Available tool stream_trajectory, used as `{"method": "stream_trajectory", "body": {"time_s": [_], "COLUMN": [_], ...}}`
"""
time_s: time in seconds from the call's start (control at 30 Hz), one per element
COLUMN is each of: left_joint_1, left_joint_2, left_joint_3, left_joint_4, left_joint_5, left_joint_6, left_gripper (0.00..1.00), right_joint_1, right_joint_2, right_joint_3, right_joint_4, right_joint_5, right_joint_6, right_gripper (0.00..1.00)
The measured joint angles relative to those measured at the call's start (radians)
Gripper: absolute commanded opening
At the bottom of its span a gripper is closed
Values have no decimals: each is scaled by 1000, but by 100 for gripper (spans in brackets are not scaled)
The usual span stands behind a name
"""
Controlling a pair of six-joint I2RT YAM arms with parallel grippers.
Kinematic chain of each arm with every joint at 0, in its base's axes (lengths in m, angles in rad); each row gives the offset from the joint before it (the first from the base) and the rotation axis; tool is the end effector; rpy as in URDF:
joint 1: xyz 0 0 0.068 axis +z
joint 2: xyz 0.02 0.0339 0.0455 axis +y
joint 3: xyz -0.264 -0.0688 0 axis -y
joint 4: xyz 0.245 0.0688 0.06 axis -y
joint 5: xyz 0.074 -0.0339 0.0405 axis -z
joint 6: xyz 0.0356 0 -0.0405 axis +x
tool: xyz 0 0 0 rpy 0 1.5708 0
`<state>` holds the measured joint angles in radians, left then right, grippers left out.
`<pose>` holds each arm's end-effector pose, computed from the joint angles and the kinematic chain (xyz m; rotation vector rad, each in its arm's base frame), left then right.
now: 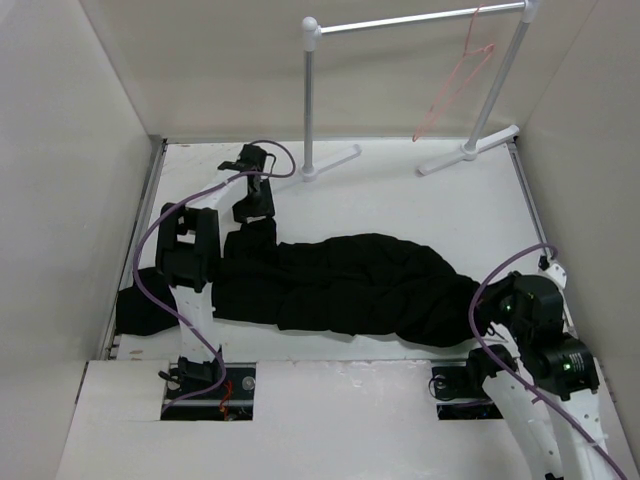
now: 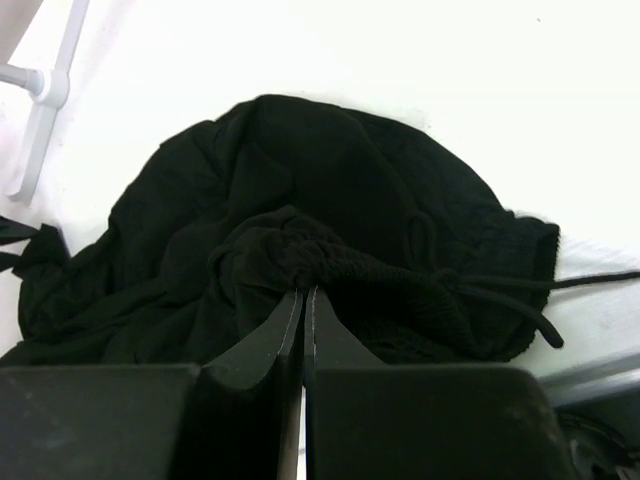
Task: Place the trousers on the hanger
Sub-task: Flatten out the trousers at the center of the board.
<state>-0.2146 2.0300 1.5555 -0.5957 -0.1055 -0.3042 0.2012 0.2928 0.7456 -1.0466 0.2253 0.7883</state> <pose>0.4257 -0.0889 0.1956 -0.1533 2.6270 -0.0383 0.0519 0.0025 0.2900 0.7501 2.0321 0.3303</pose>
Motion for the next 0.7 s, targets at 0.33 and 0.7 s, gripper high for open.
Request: {"method": "stream_trajectory", "body": {"time_s": [0.33,0.7], "left_joint_1": [1,465], "left_joint_2": [-10,-240], "left_joint_3": [-60,176], "left_joint_4": [22,64], "left_joint_5": [0,-82], "left_joint_6": [-42,-379], "left_gripper": [0,0], "right_joint_1": [-3,-3], "right_joint_2": [22,172], "right_joint_3": [-38,25], "right_joint_4": [88,234], "right_joint_5": [-43,-82], "right_joint_6": [-5,-40], "right_gripper": [5,3]}}
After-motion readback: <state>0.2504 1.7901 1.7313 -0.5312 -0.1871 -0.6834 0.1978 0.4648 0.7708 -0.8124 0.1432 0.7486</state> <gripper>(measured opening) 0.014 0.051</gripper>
